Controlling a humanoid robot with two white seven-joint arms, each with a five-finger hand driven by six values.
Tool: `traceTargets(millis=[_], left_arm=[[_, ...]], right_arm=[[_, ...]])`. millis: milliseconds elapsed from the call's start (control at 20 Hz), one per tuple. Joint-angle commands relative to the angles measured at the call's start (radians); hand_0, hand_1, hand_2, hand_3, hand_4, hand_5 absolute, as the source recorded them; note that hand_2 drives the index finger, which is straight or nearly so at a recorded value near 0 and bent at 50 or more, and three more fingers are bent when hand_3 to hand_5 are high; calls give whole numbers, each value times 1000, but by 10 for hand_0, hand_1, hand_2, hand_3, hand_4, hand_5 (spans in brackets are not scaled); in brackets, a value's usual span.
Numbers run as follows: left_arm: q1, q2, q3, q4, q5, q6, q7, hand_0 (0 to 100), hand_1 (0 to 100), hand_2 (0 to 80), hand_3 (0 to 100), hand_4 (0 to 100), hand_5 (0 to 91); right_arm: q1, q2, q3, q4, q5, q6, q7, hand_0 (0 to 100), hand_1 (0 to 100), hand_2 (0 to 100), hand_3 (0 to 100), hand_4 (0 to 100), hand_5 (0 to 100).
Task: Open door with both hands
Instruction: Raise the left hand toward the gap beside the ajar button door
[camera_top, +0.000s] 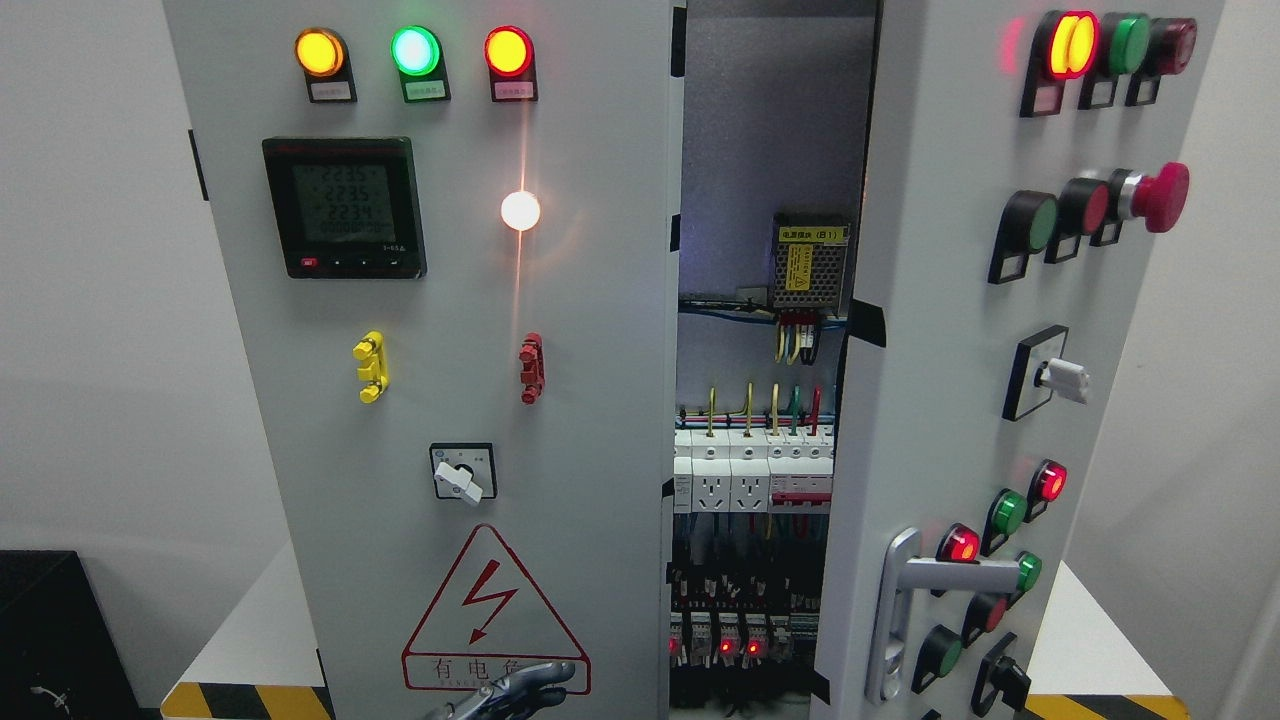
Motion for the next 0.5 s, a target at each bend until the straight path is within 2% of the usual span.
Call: traceTargets(millis=[0, 300, 450], left_arm=[[-200, 24, -102, -72, 111, 17, -8, 0, 0, 0, 0, 0, 0], [-394, -29, -101, -65, 258, 141, -8, 0, 0, 0, 0, 0, 0], [-504, -51, -99, -53, 375, 220, -8, 0, 0, 0, 0, 0, 0]], right_arm=[[1, 0, 5, -1, 0, -1, 0, 0, 0, 0, 0, 0, 0], [1, 0, 5, 1, 0, -1, 0, 0, 0, 0, 0, 0, 0], [1, 0, 5, 1, 0, -1, 0, 0, 0, 0, 0, 0, 0]])
